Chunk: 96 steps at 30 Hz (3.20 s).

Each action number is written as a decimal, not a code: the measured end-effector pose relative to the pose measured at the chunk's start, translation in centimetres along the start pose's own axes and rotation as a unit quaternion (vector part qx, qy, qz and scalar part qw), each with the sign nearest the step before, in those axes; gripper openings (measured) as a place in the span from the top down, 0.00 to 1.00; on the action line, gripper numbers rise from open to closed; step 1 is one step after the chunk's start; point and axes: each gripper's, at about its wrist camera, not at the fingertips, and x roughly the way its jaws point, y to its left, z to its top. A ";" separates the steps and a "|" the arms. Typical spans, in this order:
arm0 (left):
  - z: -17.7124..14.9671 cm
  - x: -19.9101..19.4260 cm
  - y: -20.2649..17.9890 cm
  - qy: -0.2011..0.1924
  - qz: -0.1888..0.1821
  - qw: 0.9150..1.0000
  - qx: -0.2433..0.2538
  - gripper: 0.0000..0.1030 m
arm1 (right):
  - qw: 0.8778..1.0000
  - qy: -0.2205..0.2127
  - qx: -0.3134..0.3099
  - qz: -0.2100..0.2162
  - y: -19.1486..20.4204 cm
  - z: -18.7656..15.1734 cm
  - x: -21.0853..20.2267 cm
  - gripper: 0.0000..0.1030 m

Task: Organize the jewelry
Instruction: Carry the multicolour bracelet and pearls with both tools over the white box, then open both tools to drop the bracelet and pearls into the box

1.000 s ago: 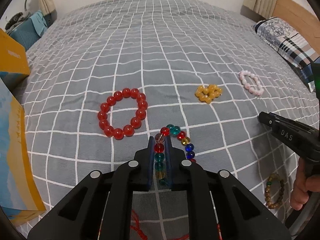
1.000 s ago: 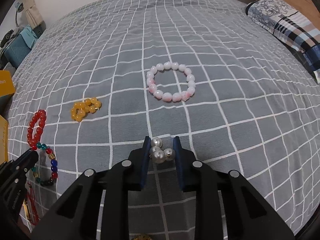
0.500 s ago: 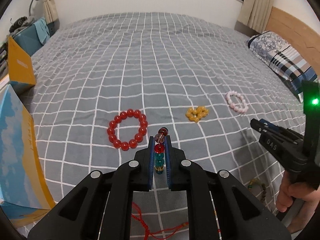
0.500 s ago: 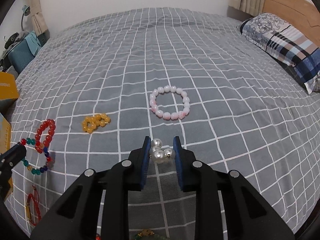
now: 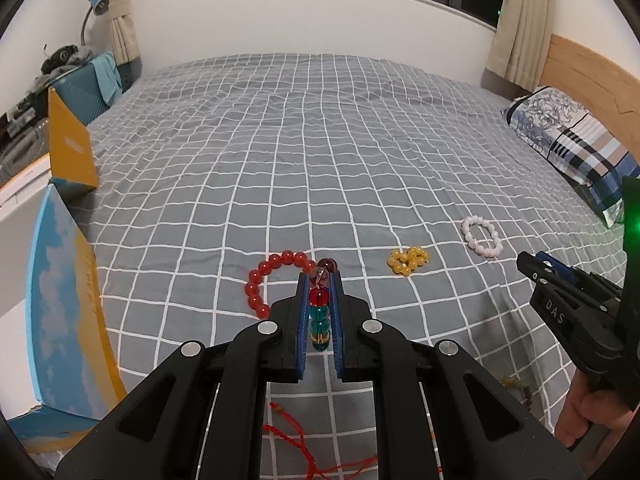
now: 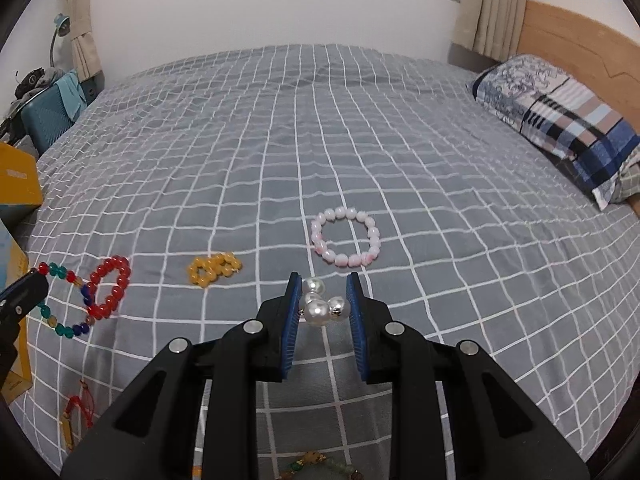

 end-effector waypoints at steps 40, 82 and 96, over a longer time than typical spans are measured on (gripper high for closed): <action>3.4 -14.3 12.2 -0.049 0.074 0.995 -0.048 0.91 | 0.993 -0.029 -0.083 0.079 15.8 3.8 -13.5 0.79; -10.0 -13.6 37.8 0.115 0.219 0.945 -0.212 0.91 | 0.934 0.119 -0.255 0.220 44.2 -7.4 -11.1 0.79; -10.1 -13.2 37.8 0.128 0.221 0.943 -0.213 0.91 | 0.929 0.148 -0.262 0.214 44.7 -8.6 -9.9 0.79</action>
